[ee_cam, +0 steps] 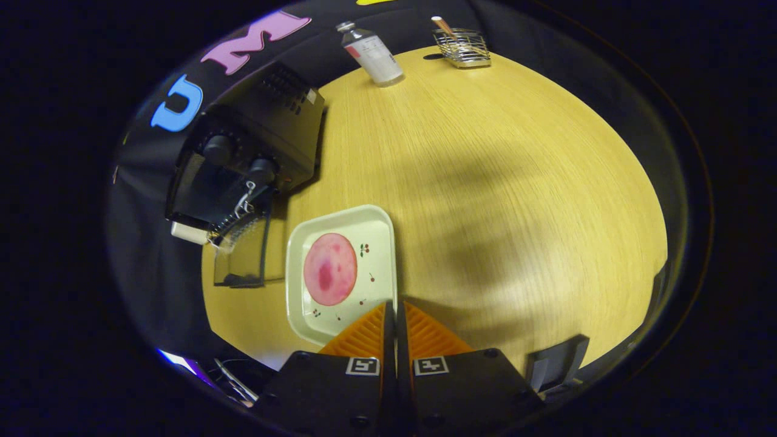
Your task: Open the toaster oven, put the food inside, and close the toaster oven door.
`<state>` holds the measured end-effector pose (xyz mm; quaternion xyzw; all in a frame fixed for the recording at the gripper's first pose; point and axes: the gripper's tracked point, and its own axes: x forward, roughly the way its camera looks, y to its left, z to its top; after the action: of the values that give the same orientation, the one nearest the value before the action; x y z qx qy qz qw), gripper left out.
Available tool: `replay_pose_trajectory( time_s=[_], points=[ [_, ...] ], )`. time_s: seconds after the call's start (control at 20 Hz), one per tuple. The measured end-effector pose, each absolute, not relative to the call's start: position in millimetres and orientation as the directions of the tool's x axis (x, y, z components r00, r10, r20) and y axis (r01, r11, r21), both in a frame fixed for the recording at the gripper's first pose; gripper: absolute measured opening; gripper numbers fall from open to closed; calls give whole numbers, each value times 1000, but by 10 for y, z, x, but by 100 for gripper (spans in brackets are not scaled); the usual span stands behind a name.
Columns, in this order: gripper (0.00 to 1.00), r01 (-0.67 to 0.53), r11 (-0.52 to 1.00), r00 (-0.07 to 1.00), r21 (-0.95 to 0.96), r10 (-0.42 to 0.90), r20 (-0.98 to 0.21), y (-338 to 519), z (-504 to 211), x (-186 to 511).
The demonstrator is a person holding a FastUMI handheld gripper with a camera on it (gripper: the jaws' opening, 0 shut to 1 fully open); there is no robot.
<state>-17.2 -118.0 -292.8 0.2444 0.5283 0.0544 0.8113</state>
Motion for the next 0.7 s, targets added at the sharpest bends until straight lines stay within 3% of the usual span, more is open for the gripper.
replay_pose_trajectory(
  time_s=[0.7],
  points=[
    [6,366,761,608,536,240,-757,-1127,-2073,-694]
  ],
)
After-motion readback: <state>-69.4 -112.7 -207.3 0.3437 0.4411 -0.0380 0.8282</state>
